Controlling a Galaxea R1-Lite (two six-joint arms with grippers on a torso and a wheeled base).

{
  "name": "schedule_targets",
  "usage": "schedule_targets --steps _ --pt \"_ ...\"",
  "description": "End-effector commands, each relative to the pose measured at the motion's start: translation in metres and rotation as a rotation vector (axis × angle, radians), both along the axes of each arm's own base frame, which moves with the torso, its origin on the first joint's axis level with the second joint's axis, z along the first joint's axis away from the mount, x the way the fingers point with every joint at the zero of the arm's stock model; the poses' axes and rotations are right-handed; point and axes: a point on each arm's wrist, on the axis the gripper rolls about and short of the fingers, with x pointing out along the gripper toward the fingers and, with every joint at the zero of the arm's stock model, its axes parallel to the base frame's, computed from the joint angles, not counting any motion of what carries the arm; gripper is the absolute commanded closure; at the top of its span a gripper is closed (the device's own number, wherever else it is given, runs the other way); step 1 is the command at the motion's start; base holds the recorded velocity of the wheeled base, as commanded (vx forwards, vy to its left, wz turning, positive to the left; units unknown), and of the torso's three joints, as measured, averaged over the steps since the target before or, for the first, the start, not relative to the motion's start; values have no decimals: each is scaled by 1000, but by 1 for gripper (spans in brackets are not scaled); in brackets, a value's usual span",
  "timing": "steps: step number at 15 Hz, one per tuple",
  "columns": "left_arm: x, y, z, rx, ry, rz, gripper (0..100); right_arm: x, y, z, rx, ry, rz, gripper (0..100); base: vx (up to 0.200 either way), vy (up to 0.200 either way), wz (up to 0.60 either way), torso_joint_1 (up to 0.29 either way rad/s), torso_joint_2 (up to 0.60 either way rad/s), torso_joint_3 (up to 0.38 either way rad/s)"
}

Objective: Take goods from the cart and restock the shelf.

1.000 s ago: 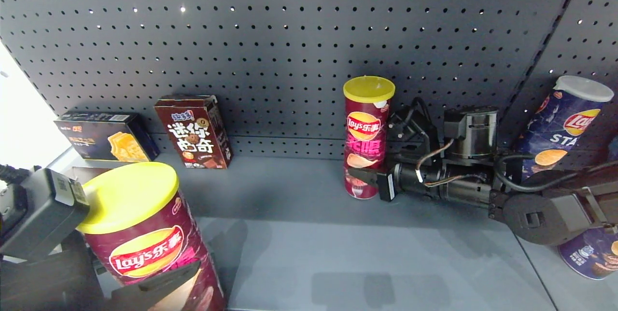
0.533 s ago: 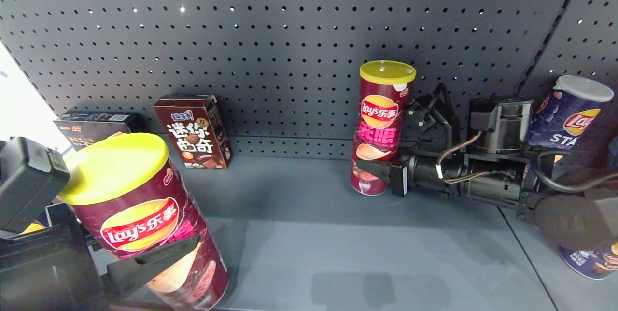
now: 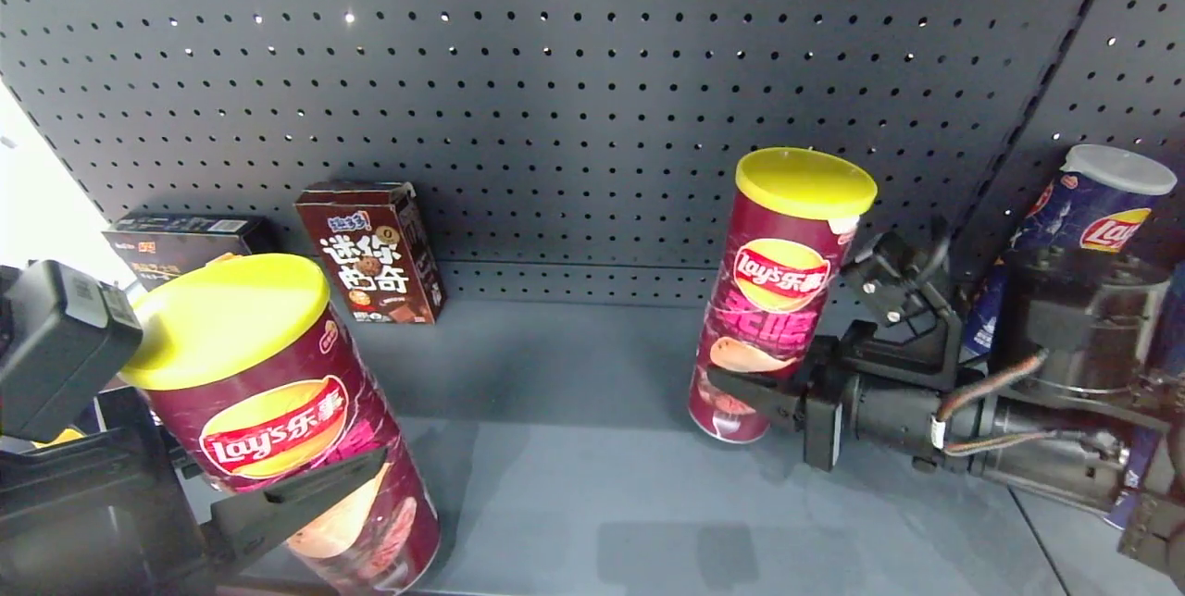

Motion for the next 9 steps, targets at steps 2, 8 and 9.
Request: schedule_targets --steps 2,8,9 --pt "0 0 -1 2 3 1 100 -39 -2 -3 21 1 91 100 0 0 0 0 0 0" --pt "0 0 -2 4 8 1 100 -55 -7 -18 11 25 167 100 0 0 0 0 0 0" --pt "0 0 -2 4 7 3 100 -56 -8 -22 11 25 167 100 0 0 0 0 0 0"
